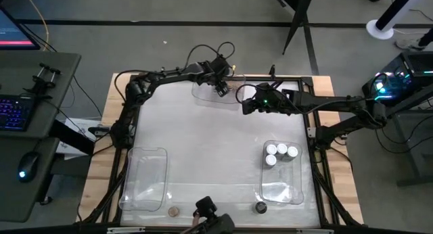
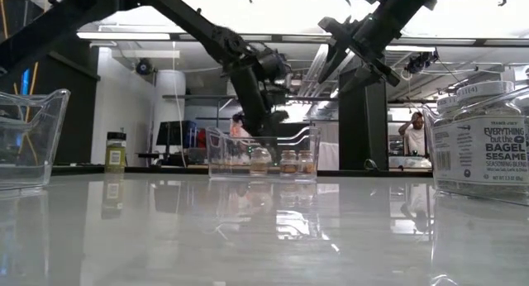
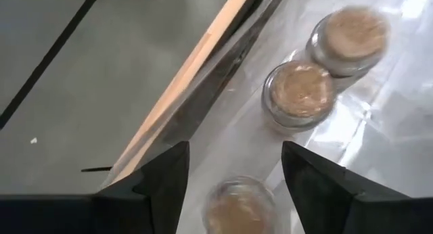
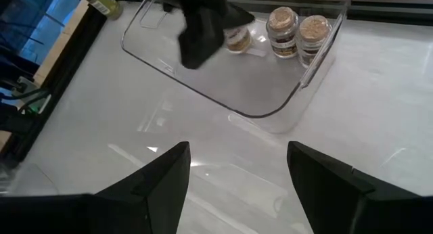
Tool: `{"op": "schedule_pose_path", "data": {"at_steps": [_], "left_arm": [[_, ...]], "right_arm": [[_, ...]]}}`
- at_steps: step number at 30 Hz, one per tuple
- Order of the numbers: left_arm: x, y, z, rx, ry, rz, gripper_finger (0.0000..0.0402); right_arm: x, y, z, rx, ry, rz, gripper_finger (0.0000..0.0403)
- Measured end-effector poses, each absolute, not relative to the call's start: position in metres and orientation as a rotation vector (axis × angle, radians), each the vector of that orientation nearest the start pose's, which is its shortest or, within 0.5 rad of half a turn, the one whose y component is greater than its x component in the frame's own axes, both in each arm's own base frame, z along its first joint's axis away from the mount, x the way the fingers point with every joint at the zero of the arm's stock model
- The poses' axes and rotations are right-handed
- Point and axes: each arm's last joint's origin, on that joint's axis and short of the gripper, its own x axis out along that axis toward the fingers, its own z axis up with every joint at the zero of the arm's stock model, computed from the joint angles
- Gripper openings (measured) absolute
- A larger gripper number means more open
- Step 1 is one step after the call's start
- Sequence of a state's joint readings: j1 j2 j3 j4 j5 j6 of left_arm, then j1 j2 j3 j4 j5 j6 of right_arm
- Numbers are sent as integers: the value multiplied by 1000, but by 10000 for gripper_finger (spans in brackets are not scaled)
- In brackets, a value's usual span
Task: Sort spices by type
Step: Put the brown seasoning bottle into the top transparent bin
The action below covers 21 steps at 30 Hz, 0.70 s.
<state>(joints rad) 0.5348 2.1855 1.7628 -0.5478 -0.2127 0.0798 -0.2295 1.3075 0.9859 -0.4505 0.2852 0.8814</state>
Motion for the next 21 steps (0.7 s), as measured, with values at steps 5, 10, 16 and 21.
{"op": "schedule_pose_path", "data": {"at_steps": [5,10,16,21], "left_arm": [[394,239,235,-79,994,625,214],[376,229,256,-124,993,532,179],[364,223,217,-232,1071,527,18],[355,221,184,-261,1078,610,3]], "right_arm": [[262,-70,271,779,518,-792,243],[262,-70,271,778,518,-794,243],[262,-70,271,773,513,-803,243],[262,-70,271,775,511,-805,243]]}}
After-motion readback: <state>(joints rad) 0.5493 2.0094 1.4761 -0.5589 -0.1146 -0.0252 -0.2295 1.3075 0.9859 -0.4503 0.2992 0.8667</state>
